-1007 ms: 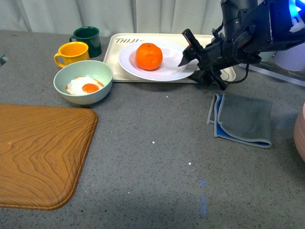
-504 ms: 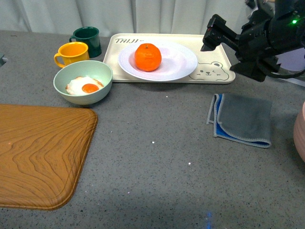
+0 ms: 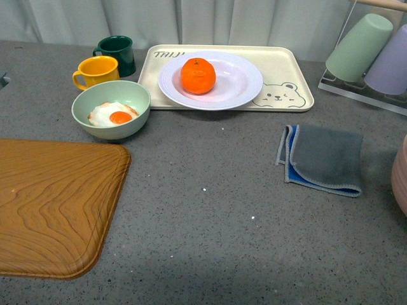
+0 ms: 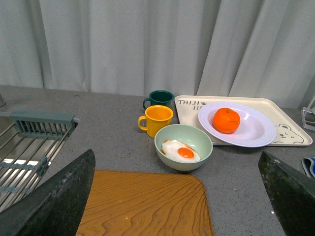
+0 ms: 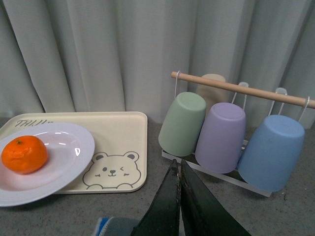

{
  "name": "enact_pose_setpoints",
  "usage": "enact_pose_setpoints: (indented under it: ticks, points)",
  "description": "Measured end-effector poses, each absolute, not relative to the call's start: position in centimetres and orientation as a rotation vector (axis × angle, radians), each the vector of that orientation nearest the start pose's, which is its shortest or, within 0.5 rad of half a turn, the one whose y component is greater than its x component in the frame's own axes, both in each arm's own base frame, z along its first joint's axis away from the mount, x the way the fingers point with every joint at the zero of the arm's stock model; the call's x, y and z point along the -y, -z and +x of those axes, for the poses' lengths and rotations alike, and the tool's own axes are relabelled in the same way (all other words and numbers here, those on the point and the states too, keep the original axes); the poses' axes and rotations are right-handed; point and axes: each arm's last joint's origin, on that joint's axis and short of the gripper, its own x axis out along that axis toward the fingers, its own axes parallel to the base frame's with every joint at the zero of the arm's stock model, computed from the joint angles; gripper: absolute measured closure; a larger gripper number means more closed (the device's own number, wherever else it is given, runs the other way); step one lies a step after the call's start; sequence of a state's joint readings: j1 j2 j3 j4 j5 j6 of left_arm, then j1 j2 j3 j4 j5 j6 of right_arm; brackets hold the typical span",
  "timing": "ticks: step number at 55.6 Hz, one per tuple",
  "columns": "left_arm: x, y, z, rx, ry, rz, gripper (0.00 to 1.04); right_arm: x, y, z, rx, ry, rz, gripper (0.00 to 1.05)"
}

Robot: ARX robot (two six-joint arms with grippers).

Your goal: Place orange and plate with both arms

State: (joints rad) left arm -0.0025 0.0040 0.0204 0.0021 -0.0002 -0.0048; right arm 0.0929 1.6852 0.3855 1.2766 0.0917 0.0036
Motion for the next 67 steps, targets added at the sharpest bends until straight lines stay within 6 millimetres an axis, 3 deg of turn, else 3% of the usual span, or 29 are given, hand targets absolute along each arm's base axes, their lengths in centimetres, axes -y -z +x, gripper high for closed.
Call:
enact_pose_setpoints:
  ticks: [31, 67]
  points:
    - [0.0, -17.0, 9.7, 0.018, 0.002, -0.005, 0.07, 0.0, -16.1, 18.9, -0.017, 0.002, 0.003, 1.04]
    - [0.0, -17.0, 9.7, 0.018, 0.002, -0.005, 0.07, 0.0, -16.3, 14.2, -0.012, 0.000, 0.003, 1.04]
